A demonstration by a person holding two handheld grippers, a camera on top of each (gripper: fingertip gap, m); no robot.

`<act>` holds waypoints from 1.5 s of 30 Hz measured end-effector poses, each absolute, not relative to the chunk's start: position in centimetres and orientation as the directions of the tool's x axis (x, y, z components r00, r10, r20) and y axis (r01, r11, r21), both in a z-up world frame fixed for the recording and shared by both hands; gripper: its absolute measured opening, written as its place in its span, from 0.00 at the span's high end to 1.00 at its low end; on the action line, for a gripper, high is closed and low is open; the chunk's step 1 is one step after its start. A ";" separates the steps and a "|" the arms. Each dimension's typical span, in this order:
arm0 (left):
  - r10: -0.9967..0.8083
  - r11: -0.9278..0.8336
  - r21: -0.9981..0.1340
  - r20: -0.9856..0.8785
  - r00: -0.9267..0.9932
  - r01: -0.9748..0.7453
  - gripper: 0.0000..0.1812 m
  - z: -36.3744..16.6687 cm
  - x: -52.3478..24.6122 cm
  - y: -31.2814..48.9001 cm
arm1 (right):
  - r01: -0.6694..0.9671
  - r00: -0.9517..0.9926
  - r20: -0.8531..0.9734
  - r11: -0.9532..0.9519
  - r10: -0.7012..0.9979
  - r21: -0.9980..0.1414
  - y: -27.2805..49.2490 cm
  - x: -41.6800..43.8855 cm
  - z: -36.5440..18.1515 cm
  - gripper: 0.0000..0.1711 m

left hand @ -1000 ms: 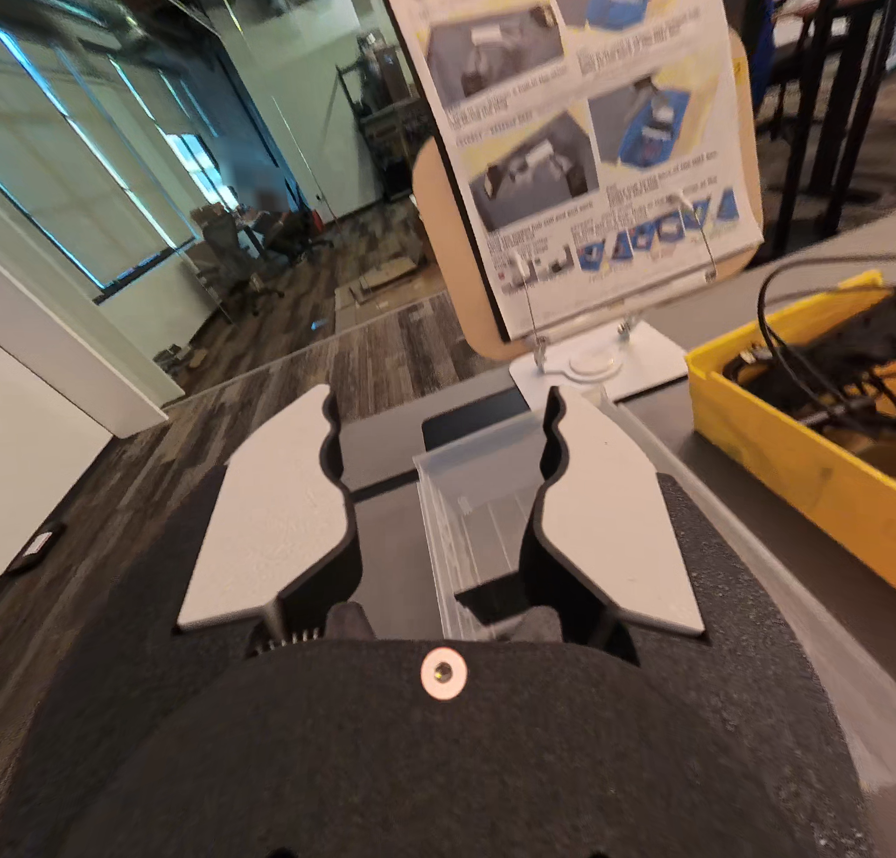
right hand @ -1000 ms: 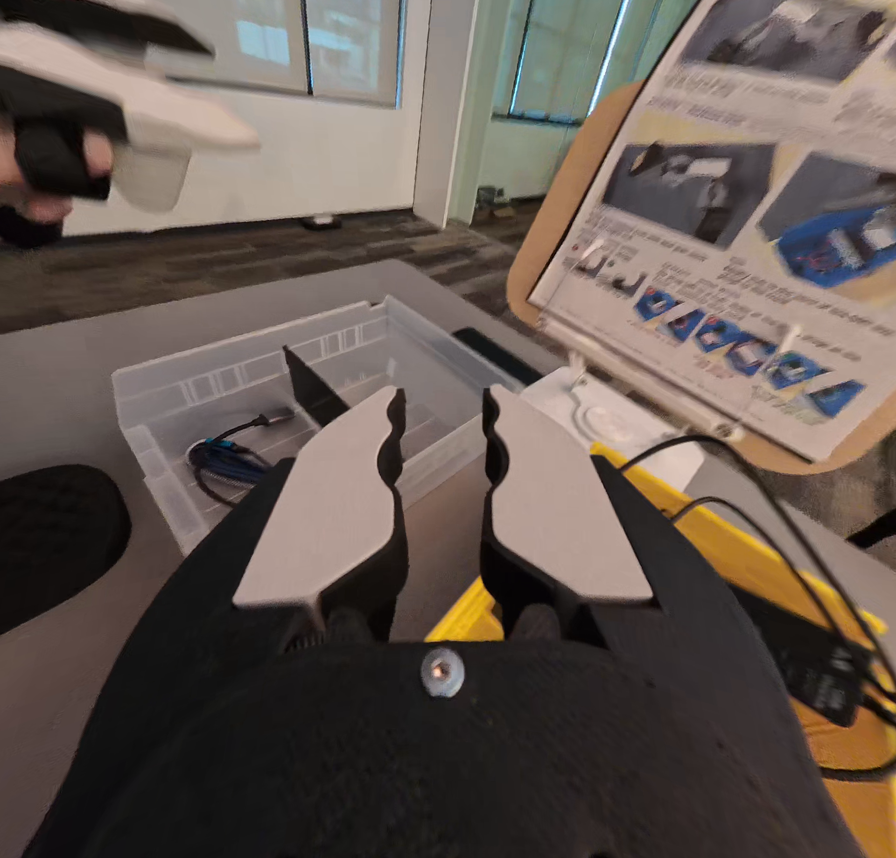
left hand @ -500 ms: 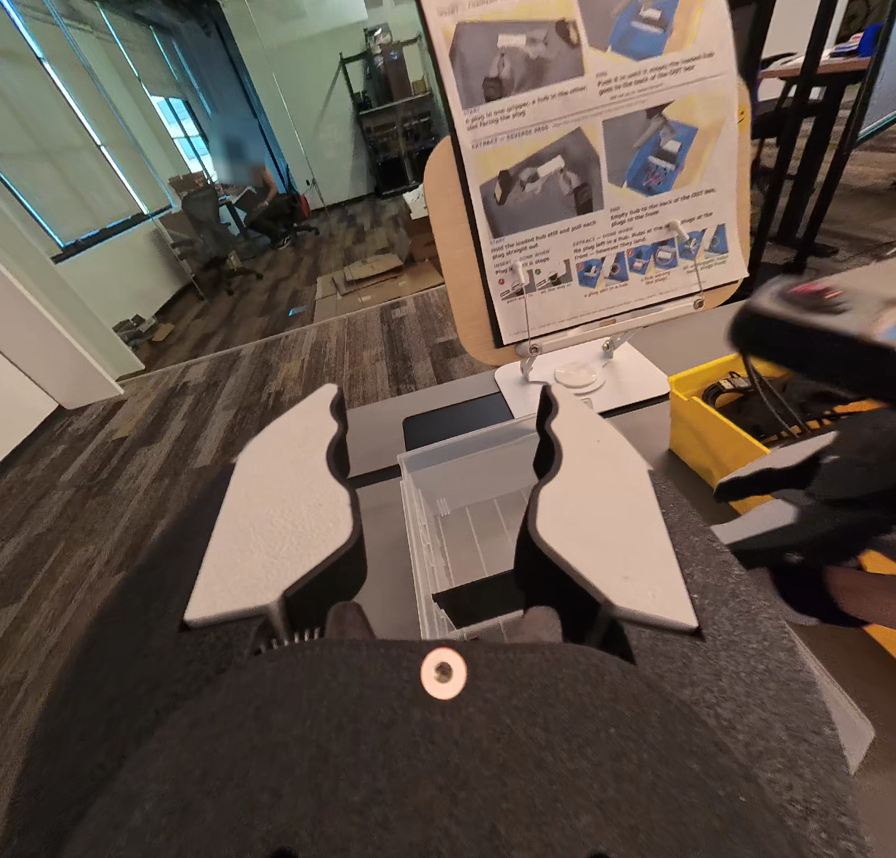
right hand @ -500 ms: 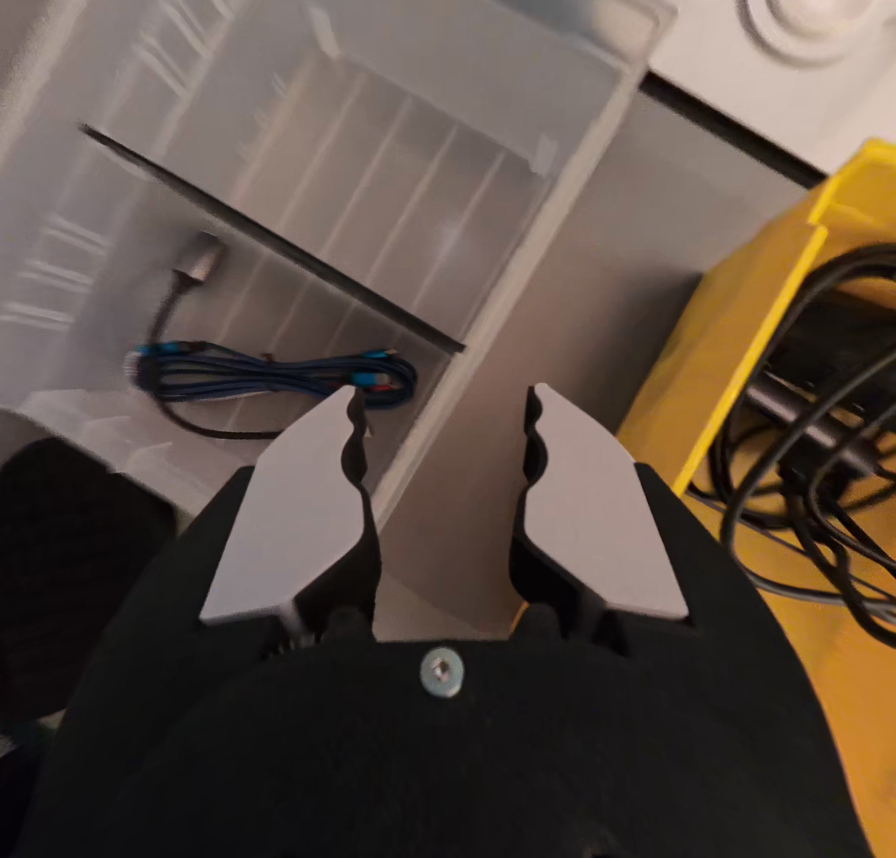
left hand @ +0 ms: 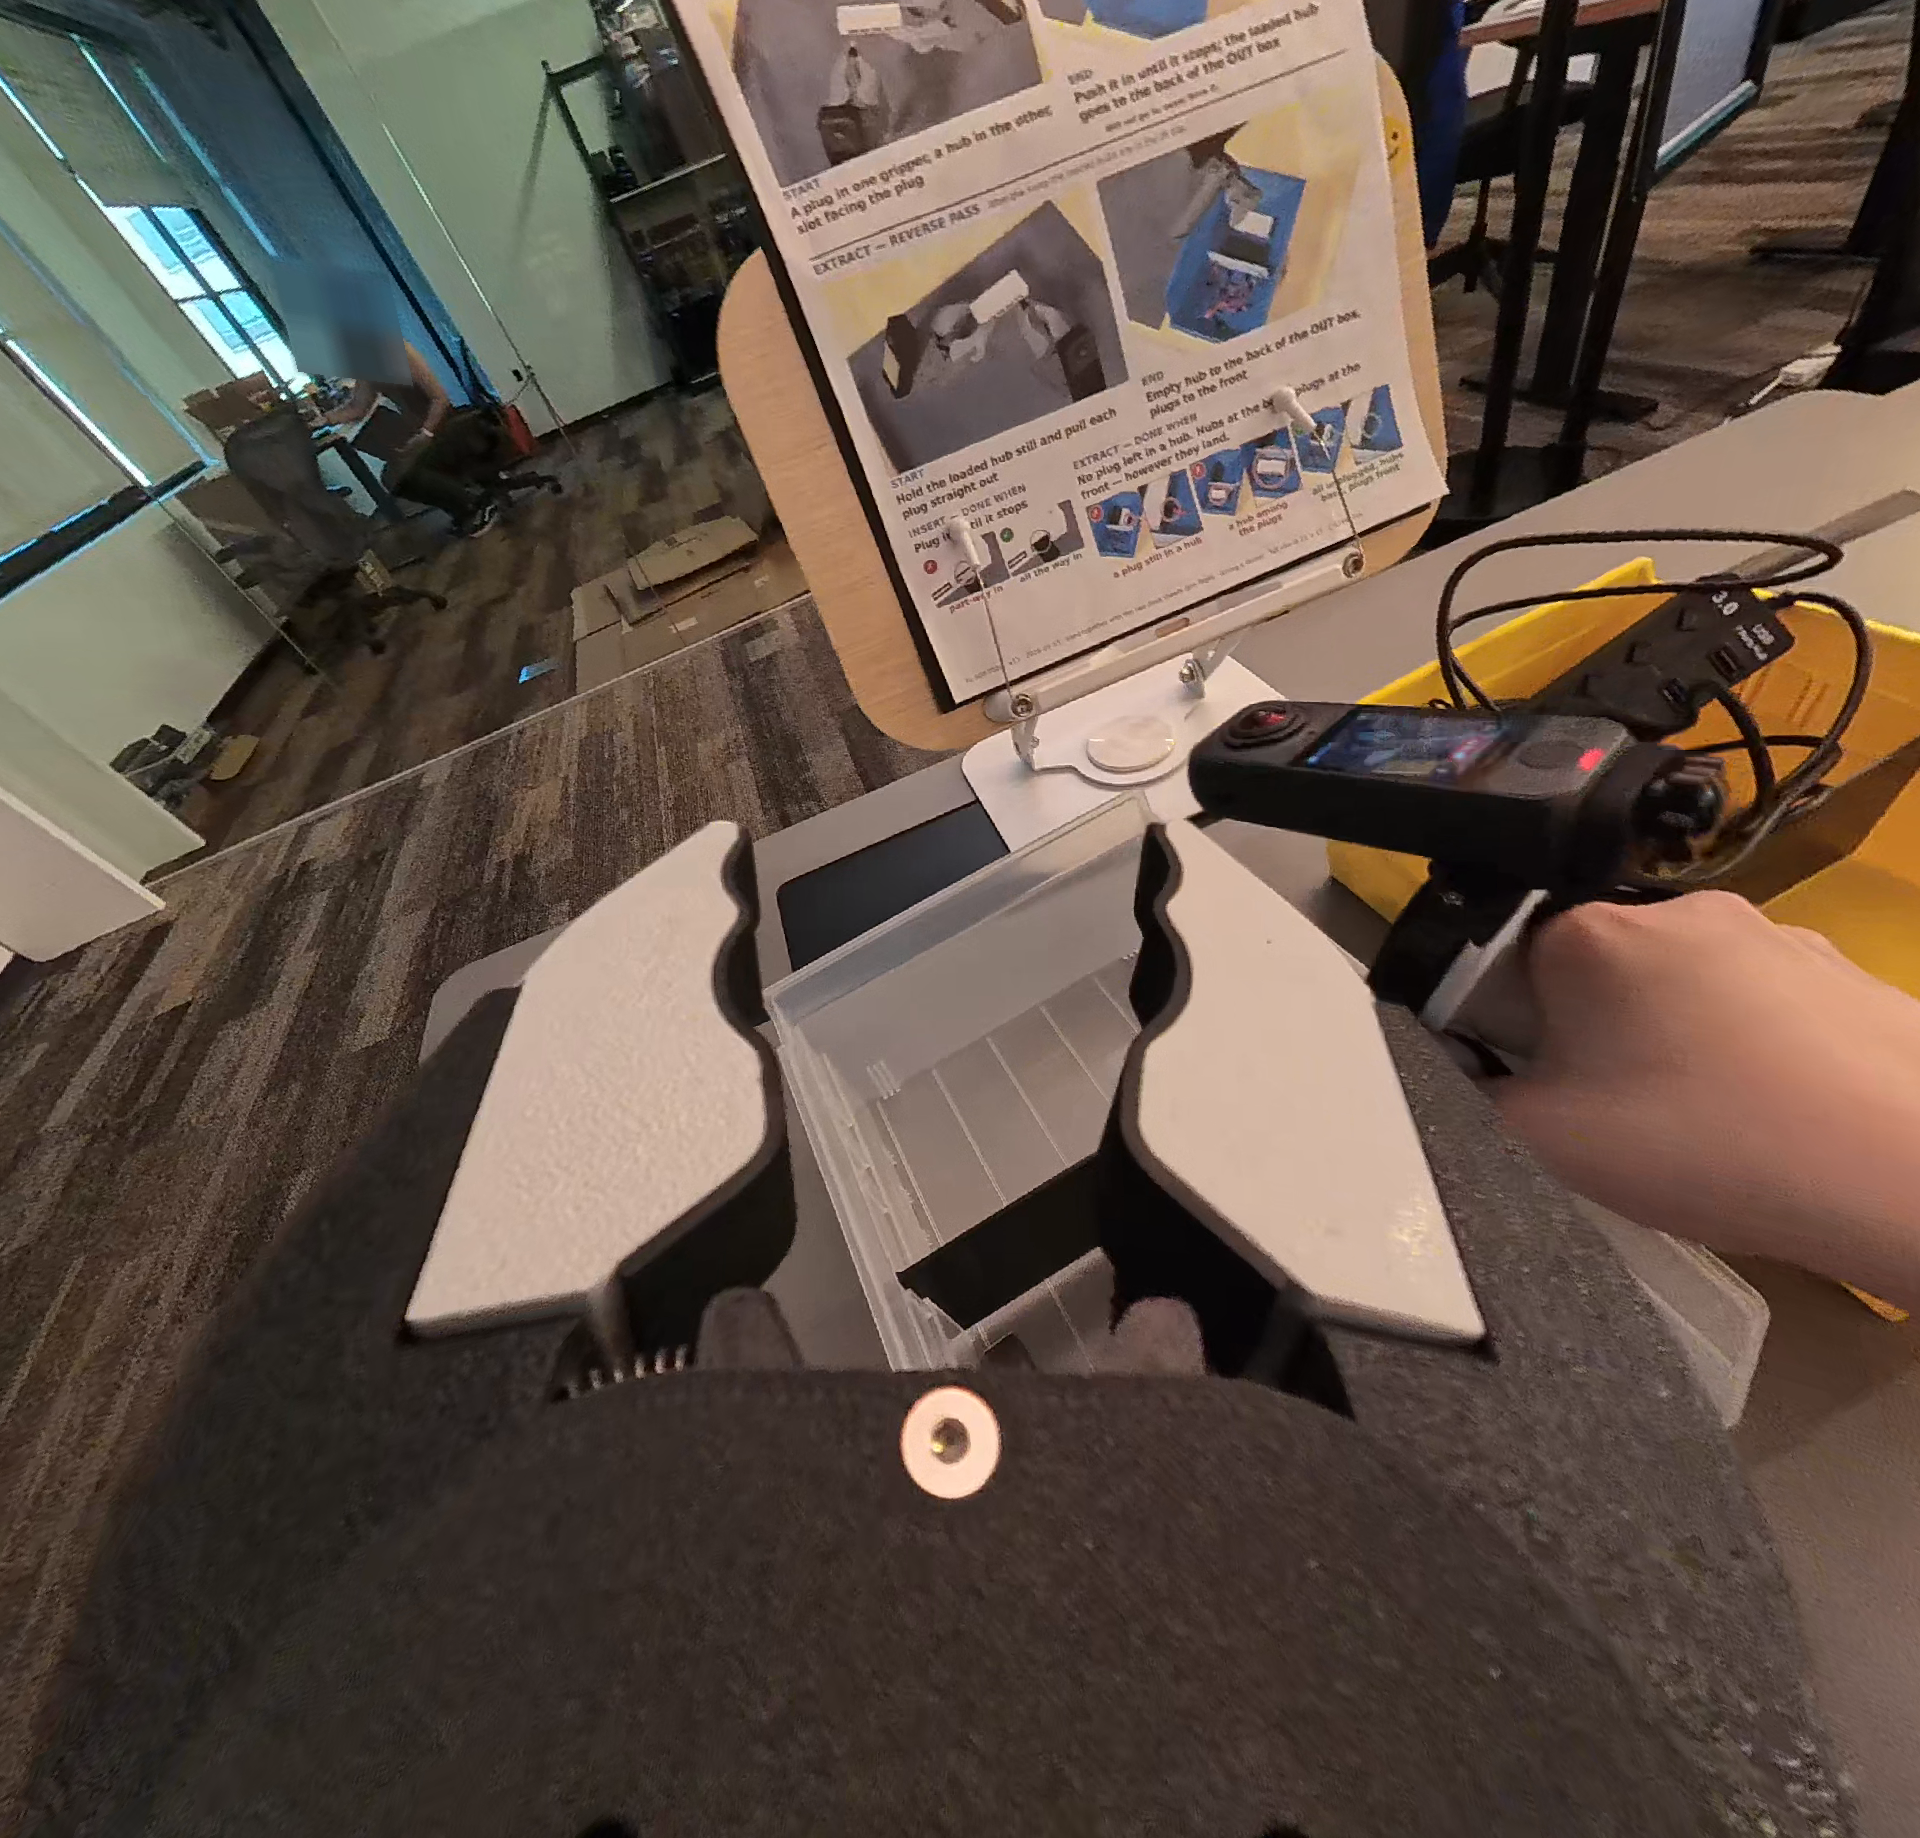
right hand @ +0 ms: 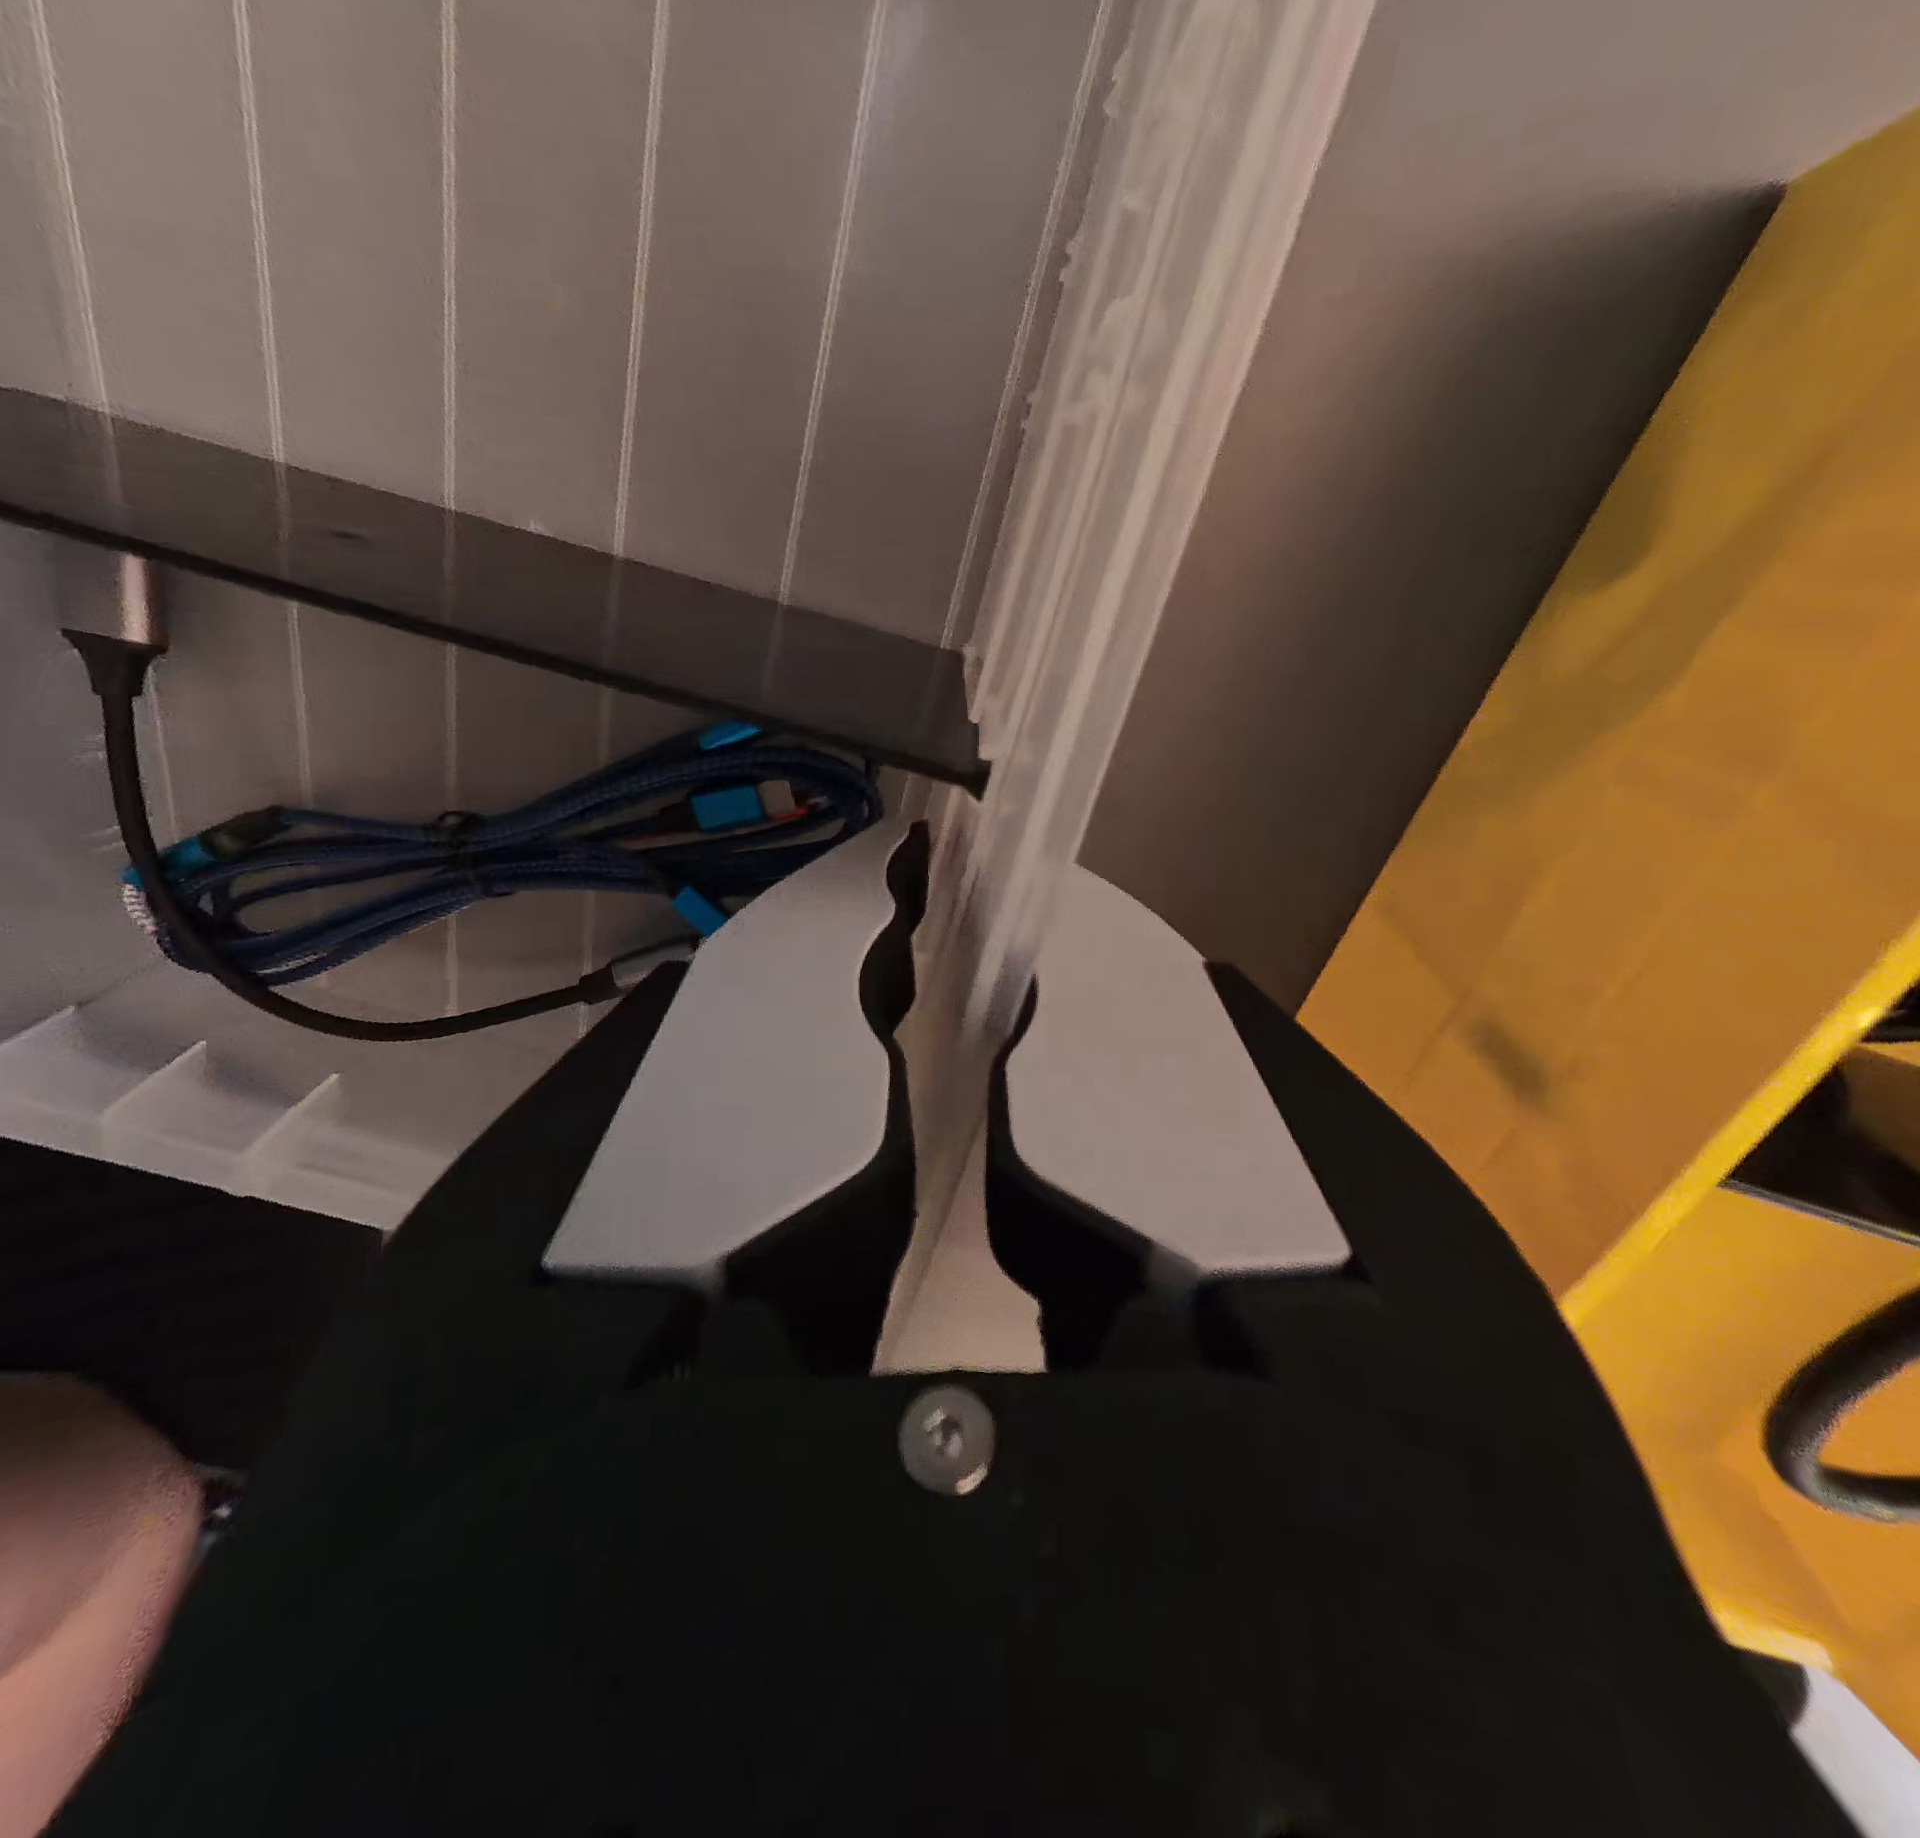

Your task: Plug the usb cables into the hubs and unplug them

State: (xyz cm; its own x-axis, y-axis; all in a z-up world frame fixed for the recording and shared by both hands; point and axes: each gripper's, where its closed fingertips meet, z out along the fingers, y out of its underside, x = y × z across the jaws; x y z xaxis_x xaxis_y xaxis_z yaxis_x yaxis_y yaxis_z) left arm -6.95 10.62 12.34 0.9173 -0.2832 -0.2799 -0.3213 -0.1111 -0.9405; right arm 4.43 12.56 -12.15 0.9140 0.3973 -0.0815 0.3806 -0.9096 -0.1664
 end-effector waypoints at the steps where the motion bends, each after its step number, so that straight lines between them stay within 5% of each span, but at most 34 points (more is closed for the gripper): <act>1: -0.289 -0.111 -0.938 -0.285 0.914 -0.328 0.62 12.3 -6.7 10.6 | 0.365 0.919 -0.099 -0.918 0.382 -0.157 12.6 4.4 -12.3 0.95; 15: -0.129 -0.163 -0.940 -0.280 0.951 -0.299 0.59 13.3 -11.7 10.0 | 0.380 0.902 -0.180 -0.920 0.392 -0.098 13.4 6.4 -10.5 0.97; 27: -0.179 -0.033 -0.976 -0.208 0.962 -0.217 0.57 17.7 -11.6 4.1 | 0.386 0.890 -0.210 -0.914 0.405 -0.127 14.2 9.6 1.1 0.97; 37: -0.522 -0.019 -0.993 -0.091 0.848 -0.118 0.59 17.6 -4.9 2.1 | 0.023 0.954 -0.284 -0.968 0.096 -0.250 13.4 33.6 10.6 0.97; 45: -0.745 -0.196 -0.961 0.016 0.667 -0.195 0.53 9.1 9.4 5.3 | -0.274 0.951 -0.211 -0.931 -0.225 -0.241 7.6 55.6 5.2 0.97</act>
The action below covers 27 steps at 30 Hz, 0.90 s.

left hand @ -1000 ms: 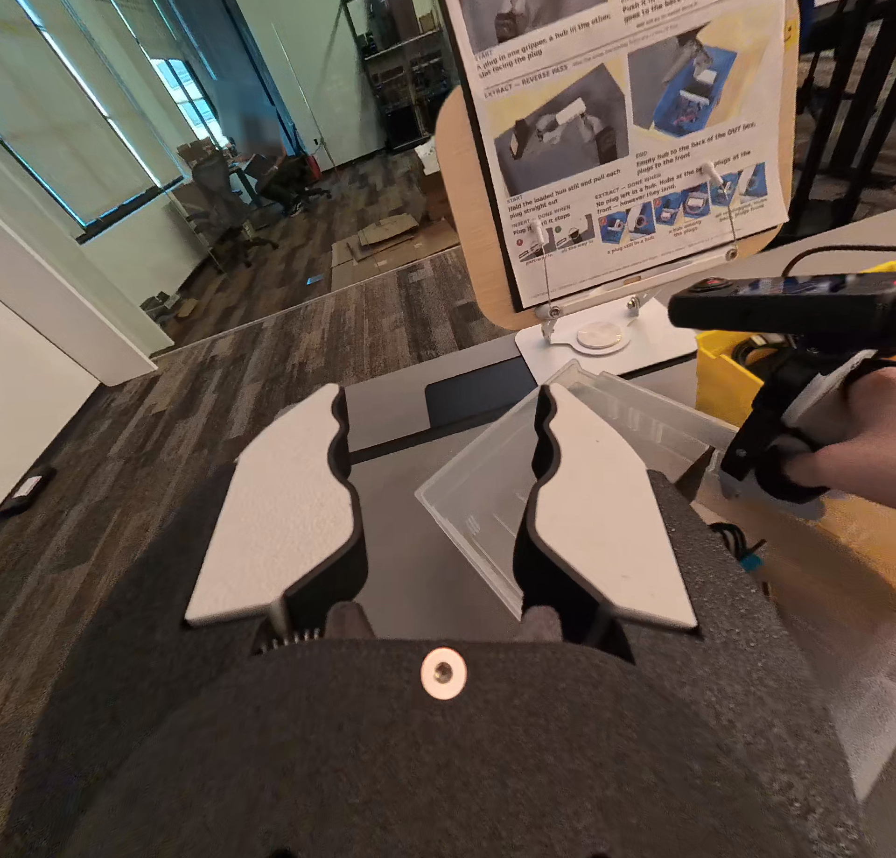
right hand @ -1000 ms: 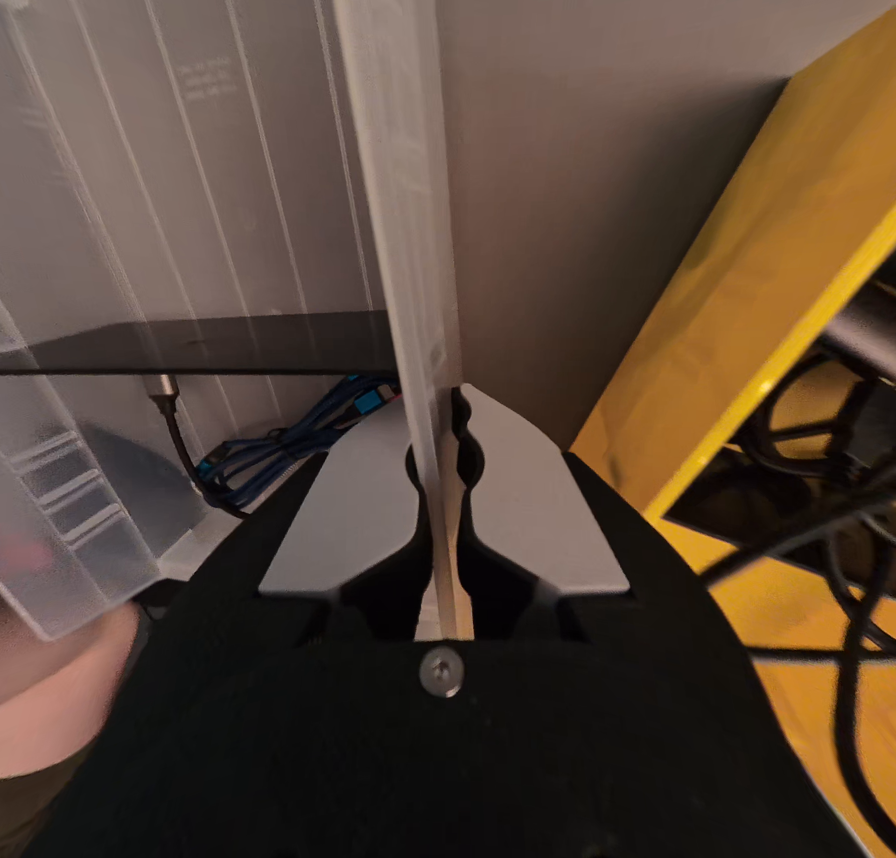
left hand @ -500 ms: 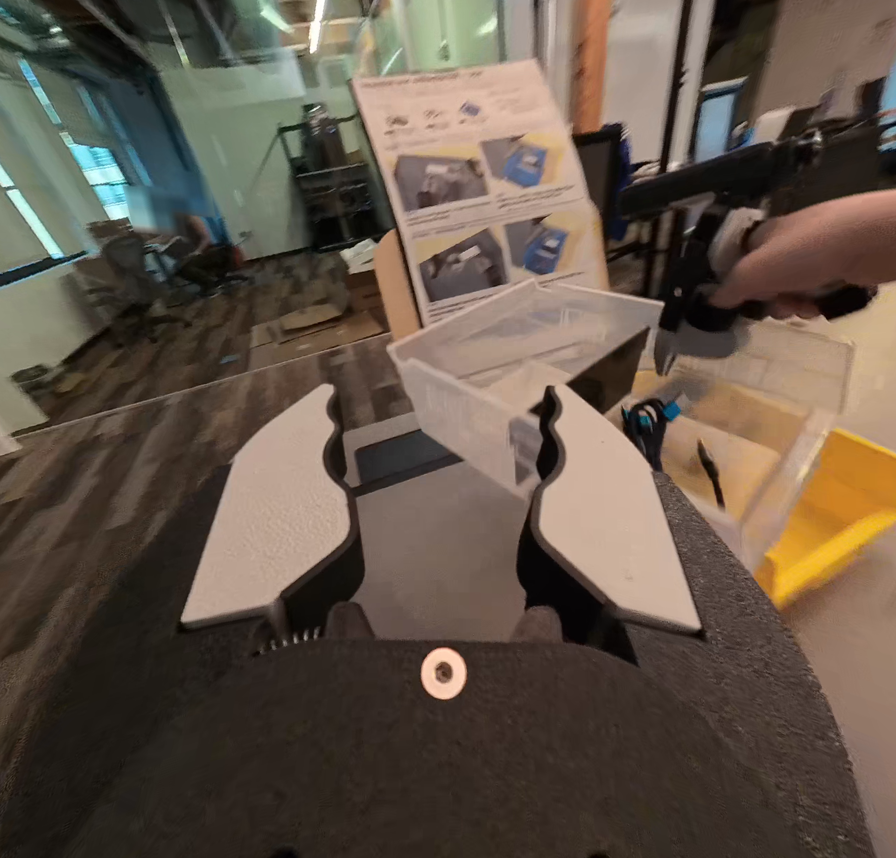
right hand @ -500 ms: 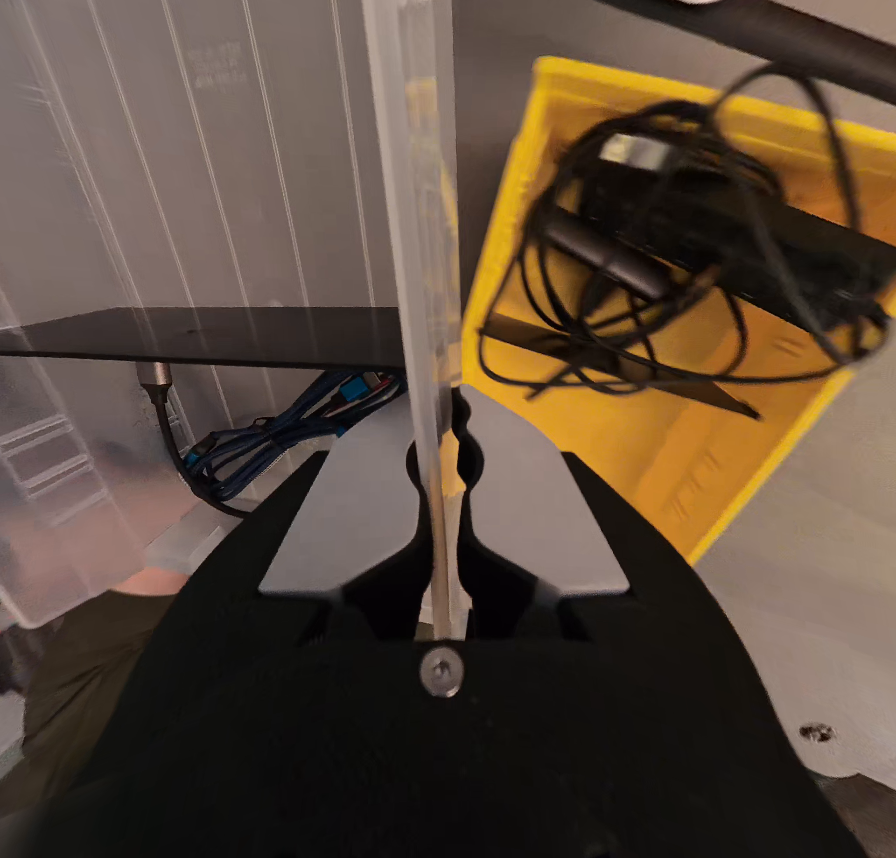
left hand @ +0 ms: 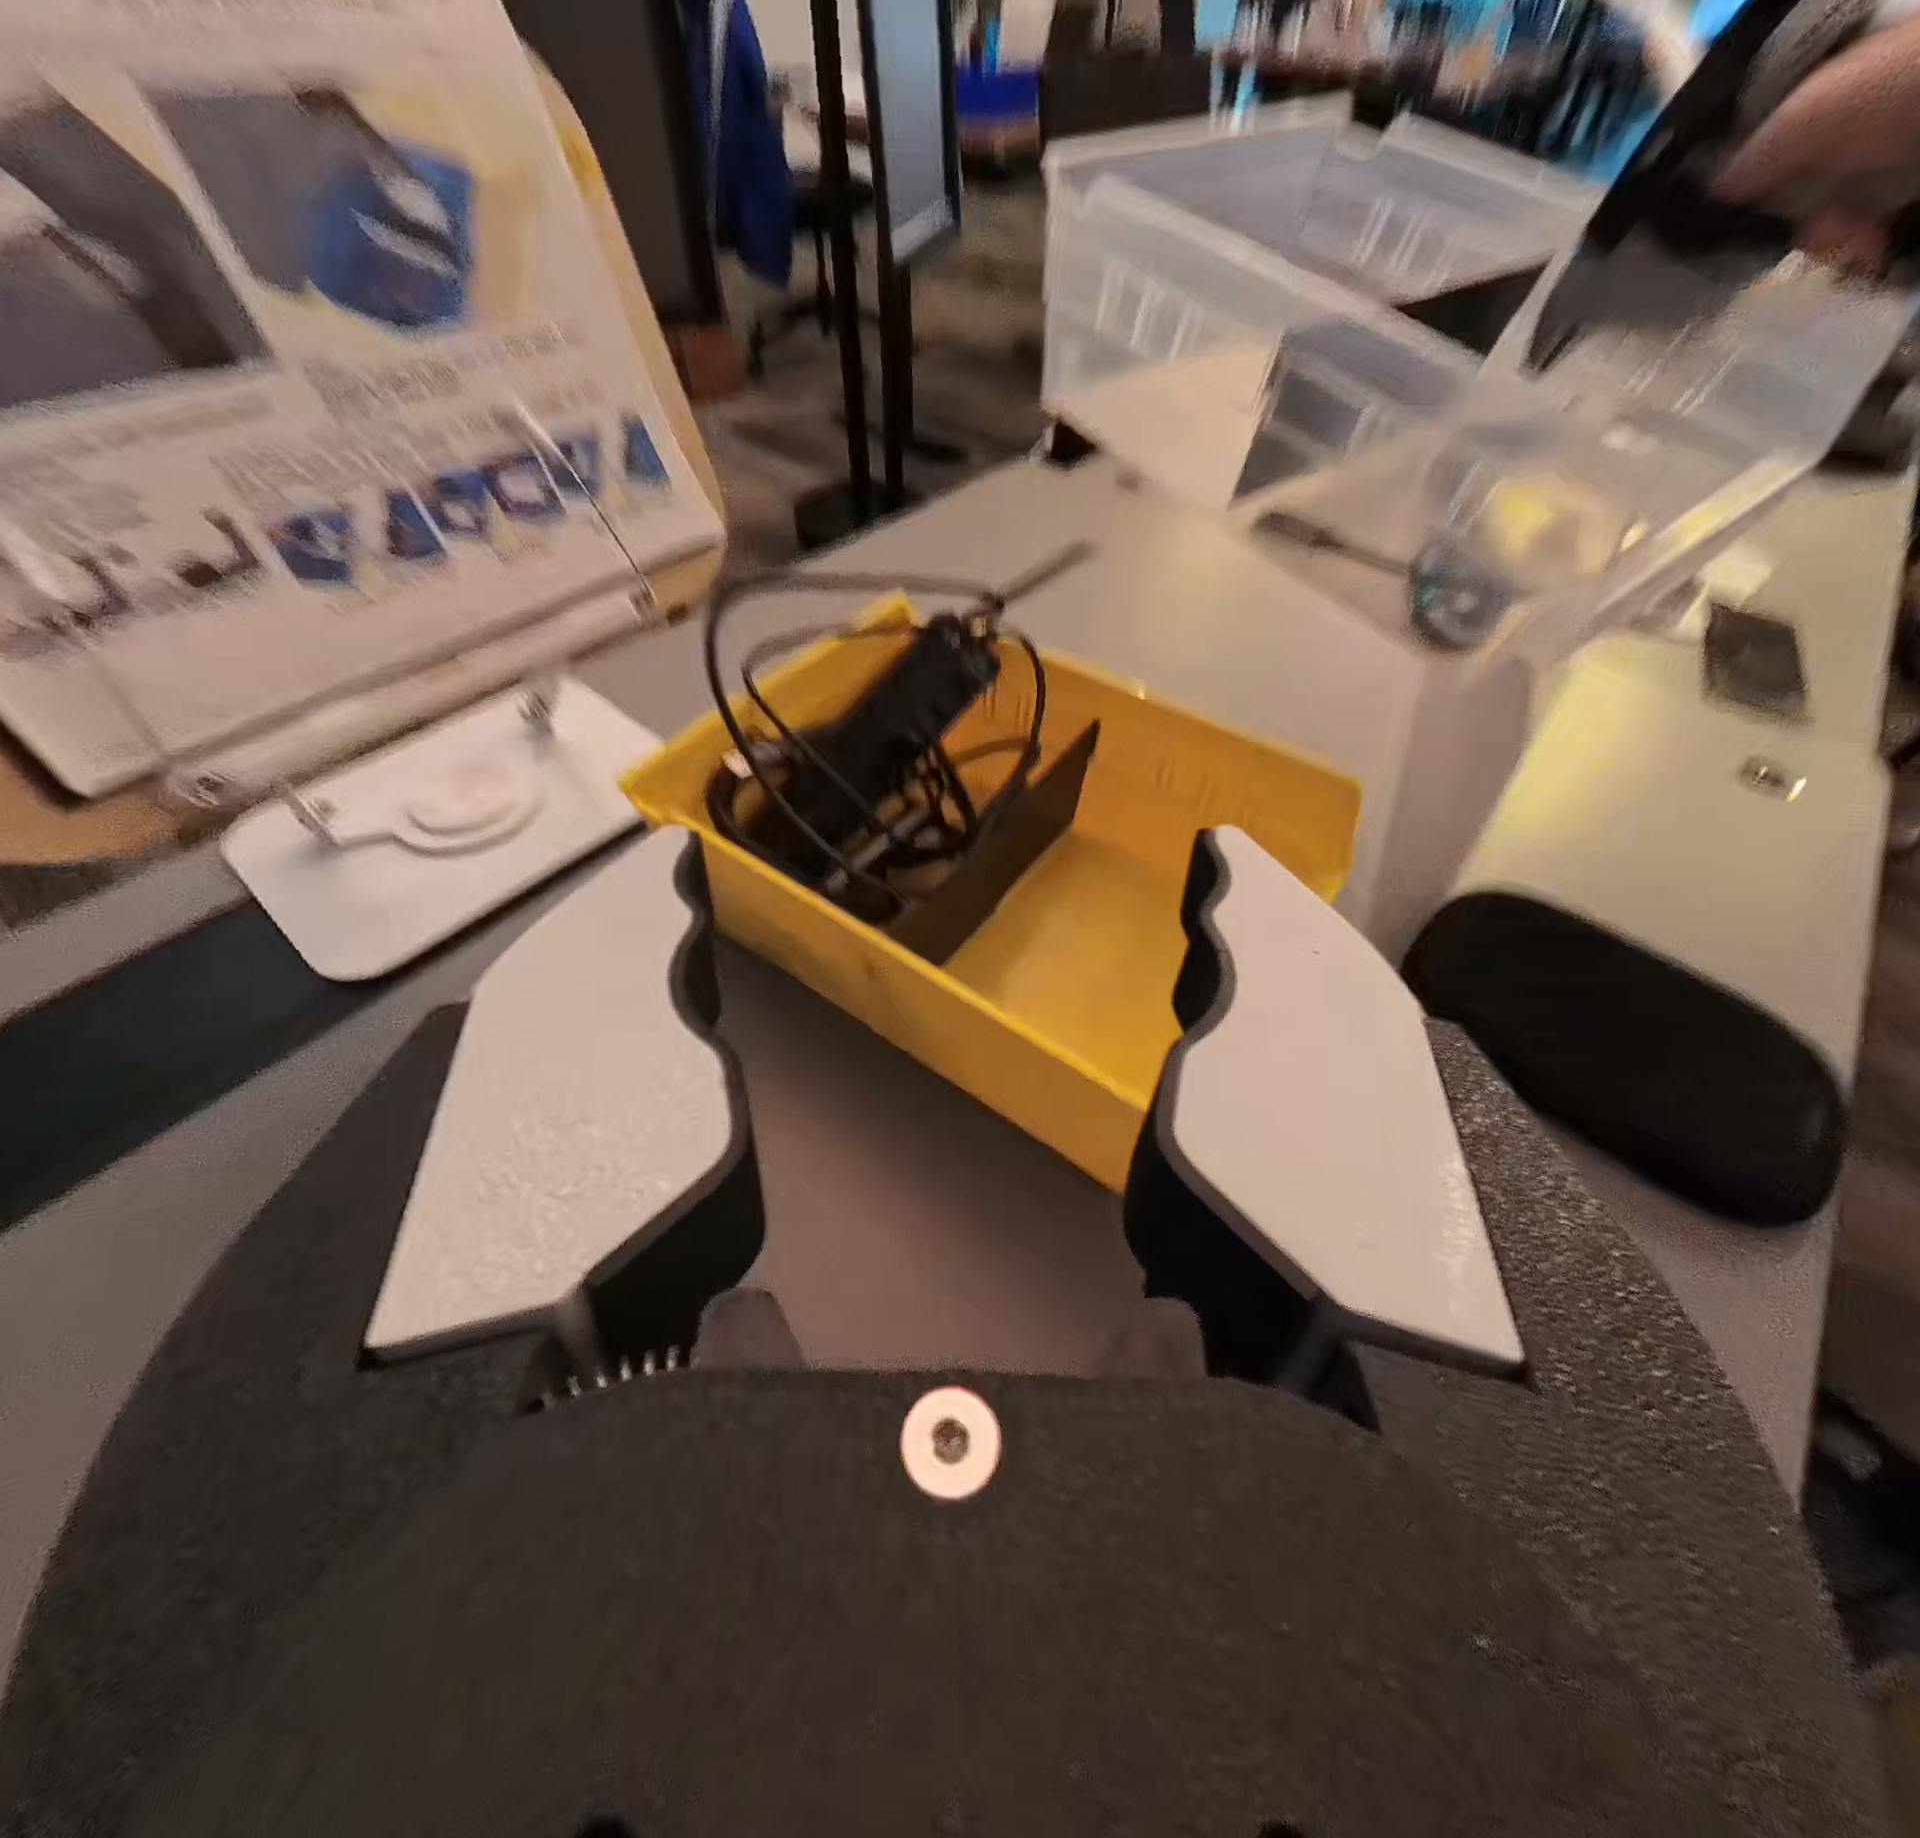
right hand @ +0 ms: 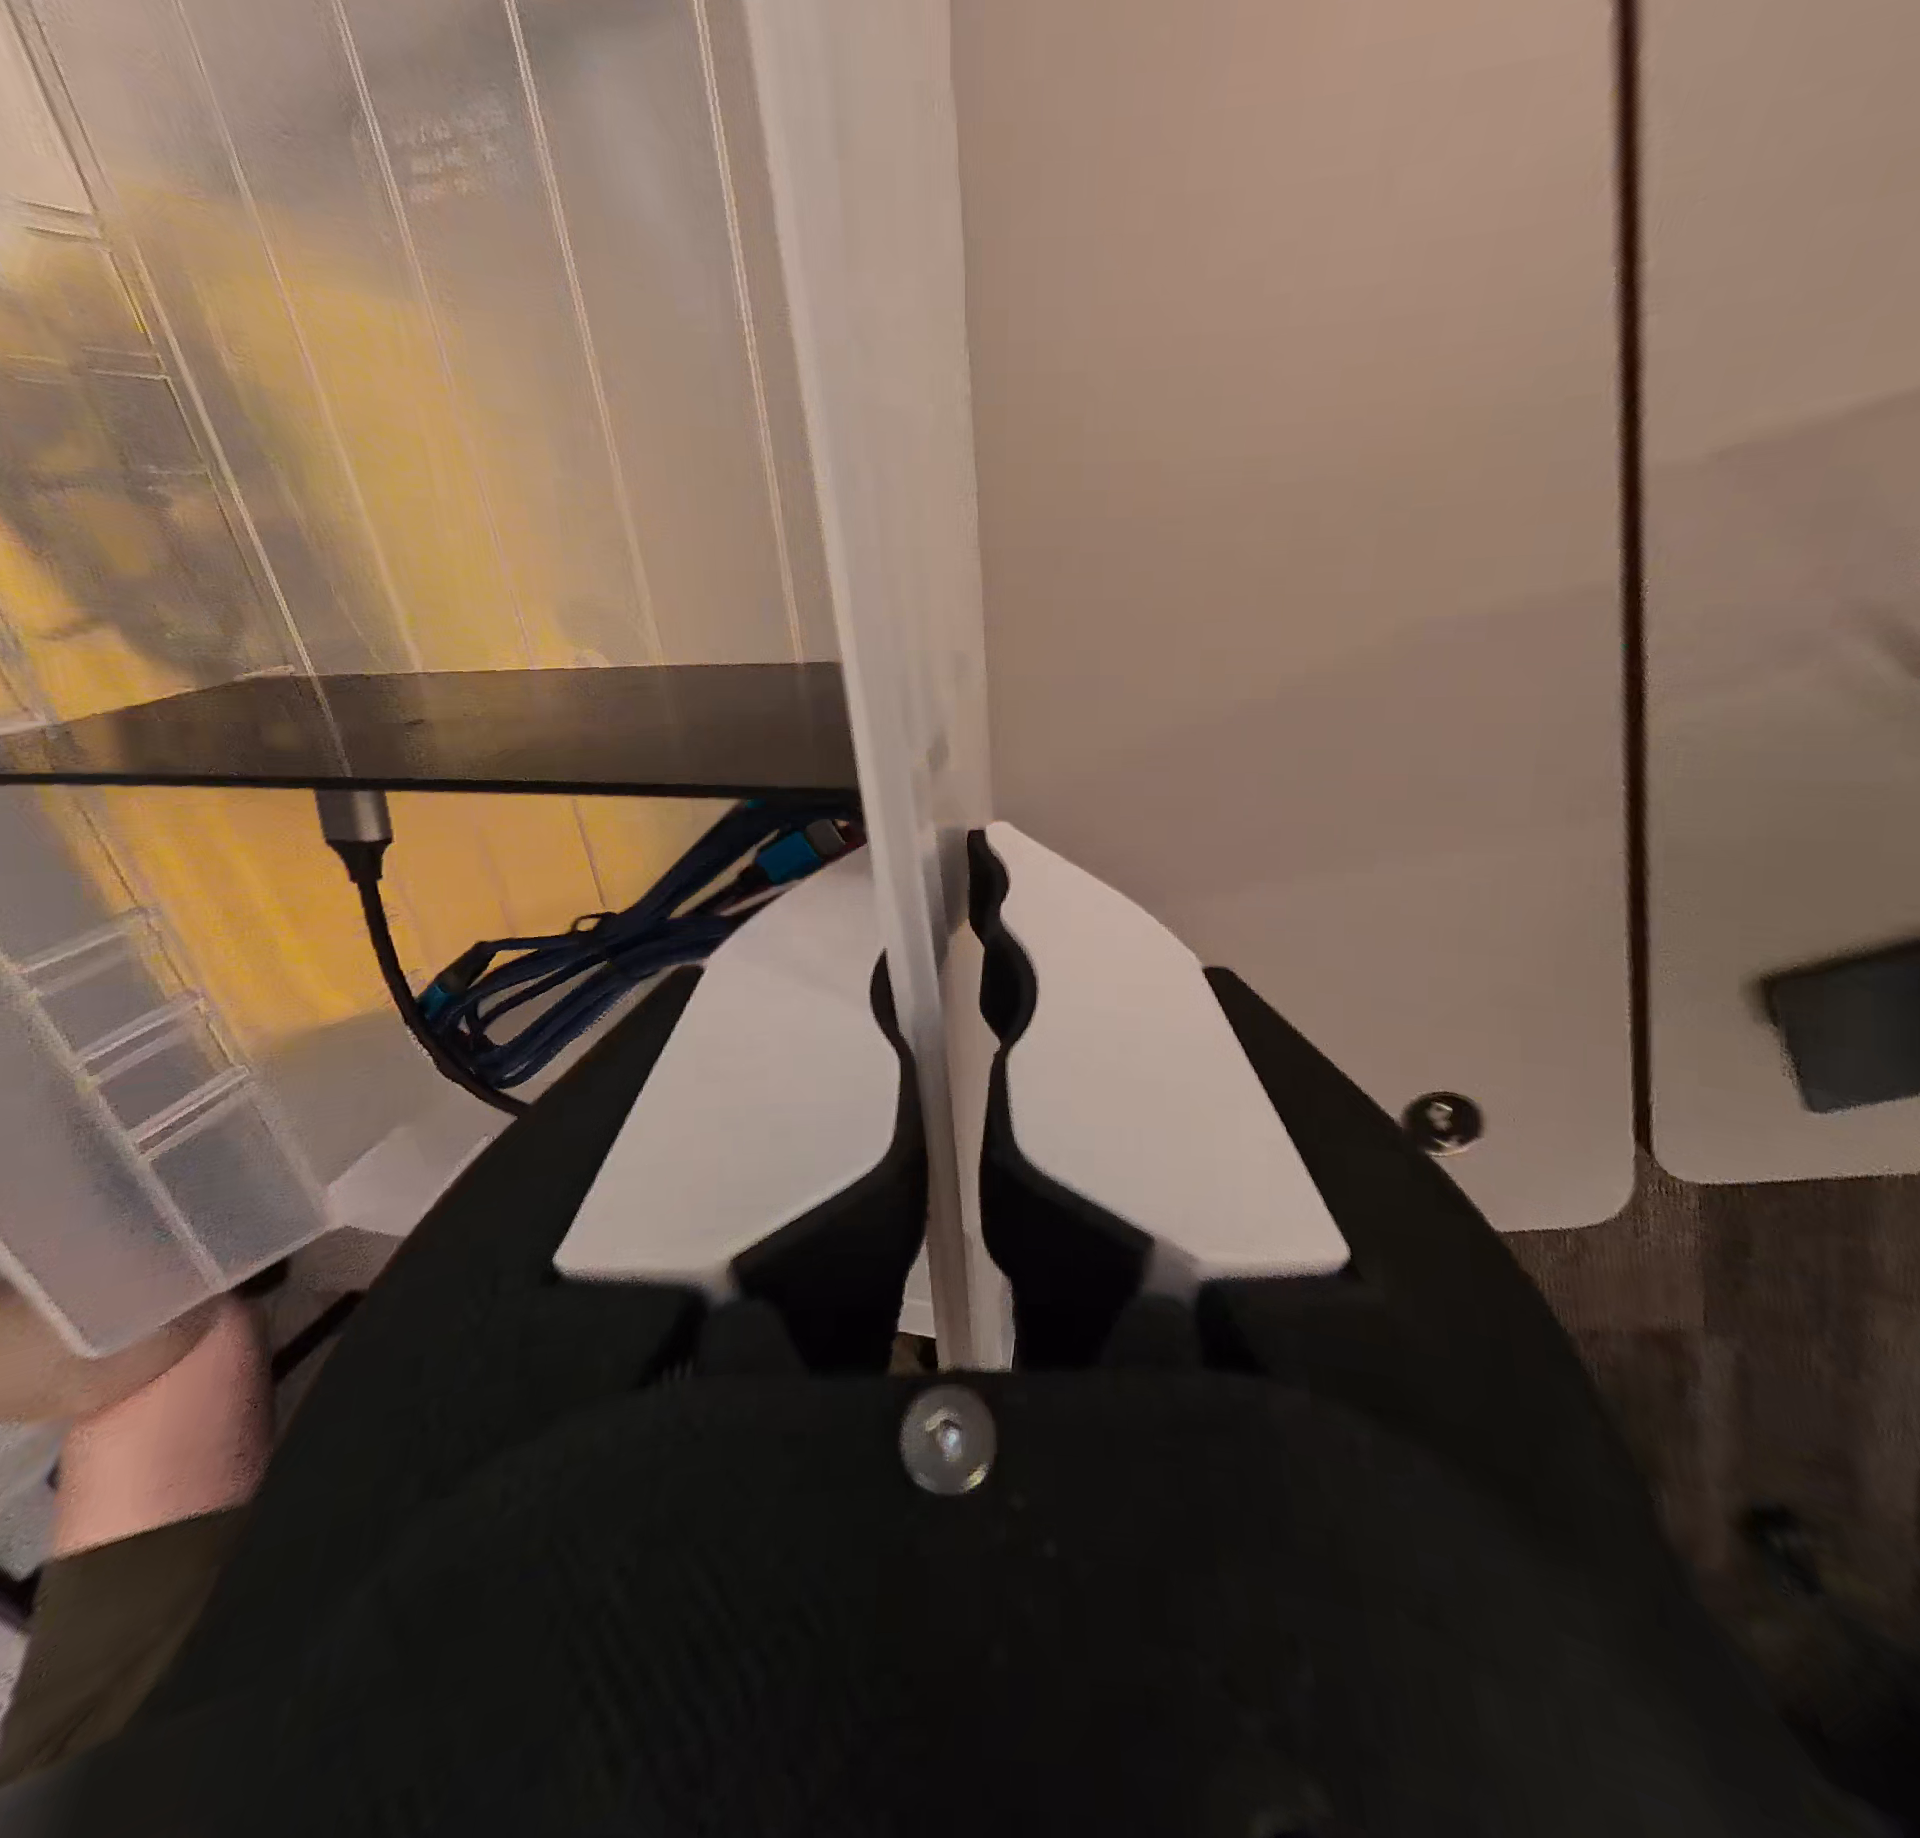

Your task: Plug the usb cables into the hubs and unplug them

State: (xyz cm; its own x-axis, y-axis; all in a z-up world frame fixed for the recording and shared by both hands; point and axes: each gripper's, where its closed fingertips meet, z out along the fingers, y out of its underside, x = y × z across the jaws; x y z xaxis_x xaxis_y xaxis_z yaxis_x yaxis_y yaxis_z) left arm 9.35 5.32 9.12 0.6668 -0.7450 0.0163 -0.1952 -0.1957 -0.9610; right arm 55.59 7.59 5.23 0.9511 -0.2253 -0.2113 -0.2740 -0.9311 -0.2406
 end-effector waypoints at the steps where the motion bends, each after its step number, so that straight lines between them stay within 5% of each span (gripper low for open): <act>1: -0.749 -0.239 -0.939 0.016 0.663 -0.247 0.52 6.9 10.5 5.9 | -0.291 0.947 -0.208 -0.929 -0.246 -0.228 7.2 57.3 3.7 0.97; 5: -0.746 -0.415 -0.874 0.167 0.644 -0.254 0.59 0.1 14.0 8.3 | -0.311 0.936 -0.224 -0.936 -0.271 -0.165 6.9 61.1 -3.2 0.97; 11: -0.642 -0.622 -0.726 0.259 0.722 -0.292 0.55 -5.4 14.3 11.6 | -0.246 0.933 -0.296 -0.964 -0.207 -0.102 9.2 60.5 -10.5 0.97; 16: -0.585 -0.756 -0.572 0.372 0.721 -0.319 0.49 -8.1 15.6 11.0 | -0.167 0.951 -0.278 -0.981 -0.133 -0.102 11.0 59.2 -12.4 0.97; 23: -0.550 -0.809 -0.488 0.433 0.714 -0.327 0.63 -8.5 16.6 10.2 | -0.150 0.962 -0.246 -0.983 -0.120 -0.106 11.8 58.7 -12.9 0.97; 27: -0.578 -0.793 -0.402 0.258 0.774 -0.458 0.68 -9.6 14.9 10.9 | -0.151 0.958 -0.260 -0.983 -0.120 -0.103 11.4 58.0 -12.8 0.96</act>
State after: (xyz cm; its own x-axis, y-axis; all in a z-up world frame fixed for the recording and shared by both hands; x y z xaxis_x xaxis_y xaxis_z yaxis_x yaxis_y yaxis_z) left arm 14.93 10.88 -9.61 0.7741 -0.5783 0.2576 -0.4582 -0.7926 -0.4023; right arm 57.98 11.44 -12.85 0.9581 -0.1203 -0.2601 -0.1514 -0.9831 -0.1033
